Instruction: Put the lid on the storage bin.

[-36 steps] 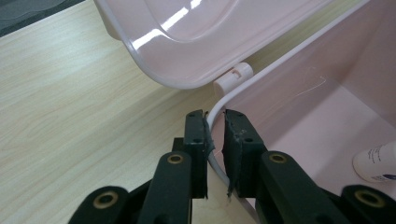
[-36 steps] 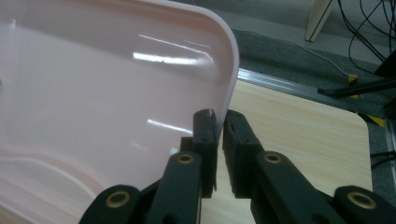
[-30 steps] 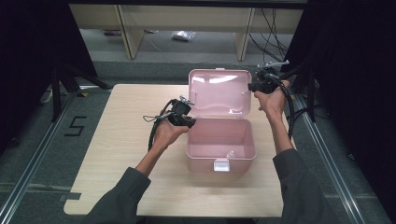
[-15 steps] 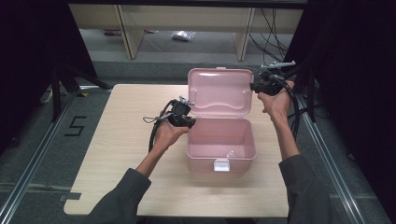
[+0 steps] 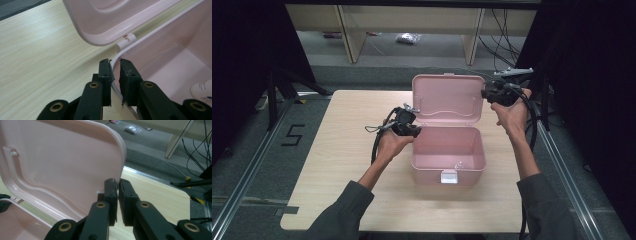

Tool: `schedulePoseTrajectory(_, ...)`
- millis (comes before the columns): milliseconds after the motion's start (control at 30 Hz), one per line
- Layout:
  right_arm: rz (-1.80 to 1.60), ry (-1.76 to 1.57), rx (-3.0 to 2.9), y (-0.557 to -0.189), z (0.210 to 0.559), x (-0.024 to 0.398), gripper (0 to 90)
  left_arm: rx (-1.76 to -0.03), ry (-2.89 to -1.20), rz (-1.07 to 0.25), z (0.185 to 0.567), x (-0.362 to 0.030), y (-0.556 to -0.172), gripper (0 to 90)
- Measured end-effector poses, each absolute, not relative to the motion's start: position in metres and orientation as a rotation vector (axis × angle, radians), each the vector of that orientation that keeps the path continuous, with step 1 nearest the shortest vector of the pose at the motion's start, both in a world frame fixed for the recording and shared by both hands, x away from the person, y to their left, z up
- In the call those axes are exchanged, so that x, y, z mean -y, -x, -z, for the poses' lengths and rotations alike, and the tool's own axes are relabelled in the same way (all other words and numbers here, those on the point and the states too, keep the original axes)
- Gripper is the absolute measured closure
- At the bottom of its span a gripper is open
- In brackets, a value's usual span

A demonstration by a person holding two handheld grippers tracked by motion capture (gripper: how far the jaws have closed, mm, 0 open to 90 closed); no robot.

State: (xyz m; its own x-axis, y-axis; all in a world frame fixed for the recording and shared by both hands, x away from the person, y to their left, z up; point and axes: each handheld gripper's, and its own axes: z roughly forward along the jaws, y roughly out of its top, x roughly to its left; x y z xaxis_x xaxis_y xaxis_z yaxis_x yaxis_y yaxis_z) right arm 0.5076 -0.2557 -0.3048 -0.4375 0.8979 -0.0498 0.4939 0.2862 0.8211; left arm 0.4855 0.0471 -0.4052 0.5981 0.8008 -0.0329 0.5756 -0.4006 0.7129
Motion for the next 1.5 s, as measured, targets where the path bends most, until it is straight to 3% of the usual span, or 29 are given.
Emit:
schedulePoseTrajectory(933, -1.035, -1.152, -2.02, -0.475, 0.293, 0.259, 90.0, -1.093, -2.127, -0.465, 0.406, -0.043, -0.485, 79.1)
schedulePoseTrajectory(967, -1.037, -1.181, -1.964, -0.478, 0.292, 0.261, 87.9, -1.092, -2.129, -0.465, 0.407, -0.043, -0.485, 79.1)
schedulePoseTrajectory(1000, -1.077, -1.216, -1.935, -0.484, 0.293, 0.265, 74.3, -1.094, -2.129, -0.473, 0.407, -0.042, -0.484, 79.1)
schedulePoseTrajectory(1033, -1.089, -1.272, -1.953, -0.493, 0.294, 0.269, 67.8, -1.088, -2.136, -0.477, 0.406, -0.042, -0.484, 79.1)
schedulePoseTrajectory(1133, -1.141, -1.328, -2.008, -0.516, 0.31, 0.267, 63.5, -1.083, -2.136, -0.467, 0.406, -0.043, -0.484, 79.1)
schedulePoseTrajectory(1267, -1.142, -1.352, -2.026, -0.532, 0.325, 0.257, 83.3, -1.081, -2.14, -0.469, 0.406, -0.044, -0.484, 79.0)
schedulePoseTrajectory(1500, -1.117, -1.357, -2.028, -0.528, 0.32, 0.257, 84.7, -1.082, -2.129, -0.461, 0.406, -0.044, -0.484, 79.0)
